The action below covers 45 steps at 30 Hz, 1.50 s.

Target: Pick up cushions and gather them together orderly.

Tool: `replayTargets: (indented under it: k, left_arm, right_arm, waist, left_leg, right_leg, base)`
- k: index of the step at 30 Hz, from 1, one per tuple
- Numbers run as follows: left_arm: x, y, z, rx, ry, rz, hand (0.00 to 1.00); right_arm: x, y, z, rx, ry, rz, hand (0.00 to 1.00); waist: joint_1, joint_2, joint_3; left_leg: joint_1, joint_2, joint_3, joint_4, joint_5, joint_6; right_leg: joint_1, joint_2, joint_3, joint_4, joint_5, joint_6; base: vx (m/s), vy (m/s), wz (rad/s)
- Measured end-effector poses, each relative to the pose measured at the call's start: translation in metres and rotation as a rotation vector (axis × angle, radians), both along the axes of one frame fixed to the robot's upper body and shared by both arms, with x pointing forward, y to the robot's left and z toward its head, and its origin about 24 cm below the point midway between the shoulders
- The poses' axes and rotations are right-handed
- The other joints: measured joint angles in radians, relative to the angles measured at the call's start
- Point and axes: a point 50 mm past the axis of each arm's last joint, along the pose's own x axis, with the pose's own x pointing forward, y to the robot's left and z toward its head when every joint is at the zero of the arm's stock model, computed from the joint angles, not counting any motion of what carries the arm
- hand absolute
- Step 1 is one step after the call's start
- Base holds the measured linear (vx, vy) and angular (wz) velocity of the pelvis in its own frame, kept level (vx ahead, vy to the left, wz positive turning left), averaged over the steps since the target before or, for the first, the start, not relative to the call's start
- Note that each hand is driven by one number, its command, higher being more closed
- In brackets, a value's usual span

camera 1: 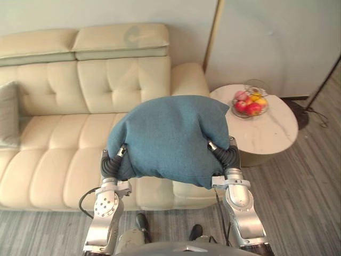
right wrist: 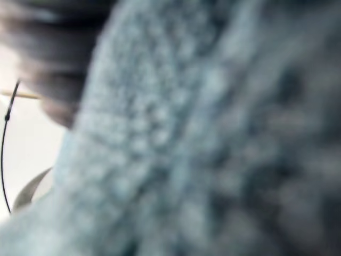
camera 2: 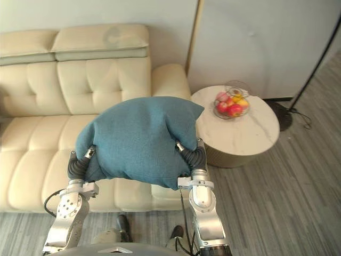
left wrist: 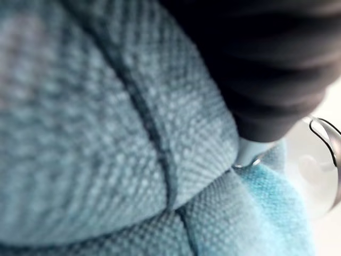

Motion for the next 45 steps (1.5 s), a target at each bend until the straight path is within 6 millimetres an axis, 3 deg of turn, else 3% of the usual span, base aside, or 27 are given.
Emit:
replayTargets:
  k: [1,2,5,7,8,10,12,14,15,16,17,18,20,22,26,27,28,29,31,33,35,36,37,38,39,40,45]
  left_arm:
    - [-0.001,-0.004,-0.003,-0.008,0.014,-0.011,1.0]
    - [0.001,-0.01,-0.007,-0.019,0.031,-0.034,1.0]
    - [0.0,-0.005,-0.013,0.025,0.056,-0.058,1.0]
    - [-0.001,-0.003,-0.014,0.038,0.061,-0.062,1.0]
    - [-0.001,-0.002,-0.015,0.04,0.063,-0.063,1.0]
    - [-0.002,0.003,-0.016,0.058,0.066,-0.061,1.0]
    - [-0.006,0.012,-0.019,0.095,0.083,-0.054,1.0]
    - [-0.007,0.013,-0.022,0.099,0.099,-0.062,1.0]
    - [-0.011,0.017,-0.028,0.112,0.128,-0.068,1.0]
    - [-0.01,0.019,-0.026,0.128,0.121,-0.073,1.0]
    - [-0.009,0.017,-0.028,0.123,0.129,-0.088,1.0]
    - [-0.008,0.013,-0.034,0.109,0.161,-0.095,1.0]
    - [-0.01,0.01,-0.036,0.113,0.174,-0.112,1.0]
    - [-0.01,0.006,-0.034,0.127,0.164,-0.138,1.0]
    - [-0.012,-0.005,-0.034,0.114,0.163,-0.183,1.0]
    - [-0.012,-0.005,-0.034,0.114,0.163,-0.182,1.0]
    - [-0.011,-0.005,-0.034,0.113,0.159,-0.182,1.0]
    - [-0.012,-0.006,-0.032,0.108,0.152,-0.183,1.0]
    - [-0.013,-0.008,-0.029,0.097,0.138,-0.184,1.0]
    - [-0.011,-0.01,-0.024,0.086,0.114,-0.184,1.0]
    - [-0.01,-0.011,-0.023,0.08,0.105,-0.184,1.0]
    - [-0.011,-0.013,-0.022,0.067,0.103,-0.179,1.0]
    - [-0.012,-0.013,-0.022,0.063,0.104,-0.176,1.0]
    - [-0.014,-0.01,-0.023,0.07,0.107,-0.171,1.0]
    - [-0.013,-0.008,-0.021,0.082,0.103,-0.168,1.0]
    - [-0.012,-0.007,-0.02,0.083,0.099,-0.165,1.0]
    - [-0.019,-0.004,-0.025,0.086,0.124,-0.152,1.0]
  right_arm:
    - [-0.001,-0.004,-0.002,-0.018,0.008,-0.013,1.0]
    - [-0.002,-0.01,-0.004,-0.042,0.018,-0.038,1.0]
    - [-0.002,-0.008,-0.015,-0.012,0.06,-0.069,1.0]
    - [-0.002,-0.006,-0.022,0.005,0.09,-0.073,1.0]
    - [-0.002,-0.005,-0.026,0.008,0.113,-0.073,1.0]
    - [-0.001,-0.001,-0.034,0.014,0.148,-0.061,1.0]
    - [0.001,0.007,-0.042,0.029,0.185,-0.033,1.0]
    - [0.001,0.008,-0.043,0.03,0.191,-0.025,1.0]
    - [0.001,0.011,-0.045,0.037,0.2,-0.016,1.0]
    - [0.002,0.013,-0.043,0.048,0.188,-0.014,1.0]
    - [0.003,0.008,-0.038,0.021,0.166,-0.01,1.0]
    - [0.004,0.007,-0.043,0.015,0.193,-0.012,1.0]
    - [0.003,0.002,-0.042,-0.005,0.198,-0.012,1.0]
    - [-0.006,-0.004,-0.042,-0.017,0.204,-0.028,1.0]
    - [-0.022,-0.016,-0.046,-0.037,0.231,-0.062,1.0]
    - [-0.023,-0.015,-0.047,-0.035,0.234,-0.06,1.0]
    - [-0.026,-0.014,-0.044,-0.027,0.227,-0.058,1.0]
    - [-0.029,-0.015,-0.038,-0.027,0.203,-0.06,1.0]
    - [-0.031,-0.015,-0.022,-0.028,0.138,-0.063,1.0]
    - [-0.03,-0.016,-0.014,-0.028,0.097,-0.074,1.0]
    - [-0.029,-0.017,-0.012,-0.03,0.087,-0.079,1.0]
    - [-0.029,-0.017,-0.012,-0.029,0.088,-0.079,1.0]
    - [-0.03,-0.017,-0.013,-0.03,0.089,-0.078,1.0]
    - [-0.029,-0.016,-0.017,-0.021,0.106,-0.076,1.0]
    - [-0.03,-0.012,-0.024,0.018,0.135,-0.089,1.0]
    - [-0.031,-0.01,-0.025,0.033,0.138,-0.093,1.0]
    - [-0.031,-0.005,-0.026,0.042,0.147,-0.077,1.0]
  waist:
    - [-0.004,0.015,-0.009]
    - [-0.026,0.029,-0.019]
    - [-0.021,-0.025,-0.019]
    - [-0.014,-0.031,-0.014]
    - [-0.002,-0.034,-0.012]
    - [0.003,-0.042,-0.002]
    - [-0.008,-0.063,0.028]
    - [-0.022,-0.056,0.063]
    - [-0.038,-0.1,0.052]
    - [-0.055,-0.139,0.065]
    - [-0.053,-0.113,0.098]
    - [-0.066,-0.108,0.107]
    - [-0.06,-0.081,0.096]
    - [-0.082,-0.068,0.09]
    - [-0.083,-0.02,0.084]
    - [-0.075,-0.018,0.083]
    - [-0.071,-0.016,0.082]
    - [-0.058,-0.016,0.081]
    - [-0.036,-0.01,0.077]
    - [-0.023,-0.009,0.077]
    - [-0.014,-0.009,0.077]
    - [-0.004,0.005,0.069]
    - [0.002,0.017,0.063]
    - [0.01,0.007,0.056]
    - [0.002,-0.029,0.053]
    - [0.004,-0.042,0.056]
    - [0.027,-0.058,0.054]
  left_leg:
    - [0.001,0.034,0.042,0.013,0.001,-0.011]
    - [-0.016,0.031,0.068,0.013,0.069,-0.031]
    - [-0.028,-0.099,0.027,-0.039,0.069,0.012]
    - [-0.033,-0.132,0.015,-0.013,0.042,0.04]
    - [-0.034,-0.151,0.015,0.001,0.02,0.053]
    - [-0.03,-0.18,0.017,0.004,0.003,0.074]
    - [-0.014,-0.196,-0.009,-0.018,-0.006,0.085]
    - [0.022,-0.202,-0.036,-0.094,0.002,0.073]
    - [0.056,-0.272,-0.045,-0.203,-0.041,-0.016]
    - [0.041,-0.289,-0.061,-0.079,-0.045,0.03]
    - [0.105,-0.25,-0.128,-0.031,-0.071,0.11]
    - [0.128,-0.261,-0.145,-0.046,-0.058,0.075]
    - [0.128,-0.261,-0.146,-0.086,-0.051,0.067]
    - [0.109,-0.264,-0.182,-0.075,-0.068,0.07]
    - [0.077,-0.214,-0.225,0.112,-0.14,0.021]
    - [0.063,-0.198,-0.219,0.174,-0.14,0.02]
    - [0.01,-0.163,-0.196,0.351,-0.109,-0.025]
    - [-0.042,-0.12,-0.168,0.478,-0.099,-0.029]
    - [-0.098,-0.039,-0.173,0.548,-0.145,-0.028]
    - [-0.128,0.016,-0.214,0.472,-0.165,-0.047]
    - [-0.121,0.017,-0.27,0.327,-0.153,-0.062]
    - [-0.071,0.004,-0.371,0.096,-0.062,-0.078]
    - [-0.051,0.007,-0.414,0.028,0.021,-0.085]
    - [-0.035,0.0,-0.435,0.019,0.073,-0.183]
    - [-0.037,-0.036,-0.452,0.036,0.066,-0.176]
    - [-0.037,-0.046,-0.449,0.047,0.062,-0.17]
    - [-0.019,-0.045,-0.379,0.1,-0.029,-0.147]
  right_leg:
    - [0.003,-0.006,-0.02,0.006,0.0,0.022]
    - [0.011,-0.029,-0.055,0.016,0.005,0.045]
    - [0.01,-0.129,-0.077,0.03,0.017,0.055]
    - [0.009,-0.173,-0.073,0.076,0.01,0.059]
    - [-0.024,-0.216,-0.051,0.154,-0.011,0.043]
    - [-0.111,-0.278,0.024,0.336,-0.057,-0.074]
    - [-0.205,-0.223,0.18,0.519,-0.158,-0.065]
    - [-0.225,-0.087,0.242,0.528,-0.216,-0.038]
    - [-0.28,-0.01,0.251,0.423,-0.219,-0.051]
    - [-0.289,-0.024,0.248,0.397,-0.219,-0.052]
    - [-0.284,0.031,0.24,0.395,-0.195,-0.076]
    - [-0.272,0.023,0.261,0.384,-0.174,-0.075]
    - [-0.292,0.058,0.254,0.302,-0.161,-0.075]
    - [-0.304,0.072,0.276,0.316,-0.148,-0.084]
    - [-0.215,0.115,0.242,0.292,-0.169,-0.067]
    - [-0.189,0.115,0.231,0.283,-0.167,-0.066]
    - [-0.142,0.11,0.225,0.257,-0.166,-0.07]
    - [-0.102,0.106,0.23,0.226,-0.165,-0.069]
    - [-0.064,0.105,0.26,0.189,-0.165,-0.069]
    - [-0.047,0.096,0.3,0.17,-0.165,-0.068]
    - [-0.046,0.082,0.339,0.171,-0.164,-0.065]
    - [-0.047,0.078,0.376,0.171,-0.162,-0.04]
    - [-0.048,0.087,0.393,0.17,-0.166,-0.013]
    - [-0.044,0.081,0.426,0.154,-0.189,0.044]
    - [-0.049,0.052,0.442,0.14,-0.173,0.048]
    - [-0.053,0.038,0.443,0.14,-0.163,0.049]
    - [-0.071,0.032,0.521,0.11,-0.124,0.063]
  base:
    - [0.0,0.386,1.19]
    - [0.01,0.342,0.97]
    - [0.0,0.457,0.84]
    - [0.0,0.315,0.41]
    - [-0.02,0.308,0.22]
    - [-0.02,0.287,0.14]
    - [-0.02,0.147,0.28]
    - [-0.01,0.082,0.42]
    - [0.02,0.092,0.43]
    - [0.08,0.07,0.31]
    - [0.07,0.02,0.36]
    - [0.09,0.145,0.0]
    - [0.1,0.185,-0.06]
    - [0.14,0.006,0.39]
    - [0.32,-0.081,0.47]
    - [0.35,-0.047,0.05]
    - [0.32,-0.029,0.04]
    - [0.29,-0.018,-0.05]
    - [0.25,0.015,-0.36]
    - [0.23,0.125,-0.44]
    - [0.17,0.229,-0.59]
    - [0.19,0.332,-0.82]
    - [0.19,0.37,-0.97]
    - [0.17,0.305,-0.66]
    - [0.15,0.268,-0.52]
    - [0.13,0.247,-0.3]
    - [0.0,0.144,-0.65]
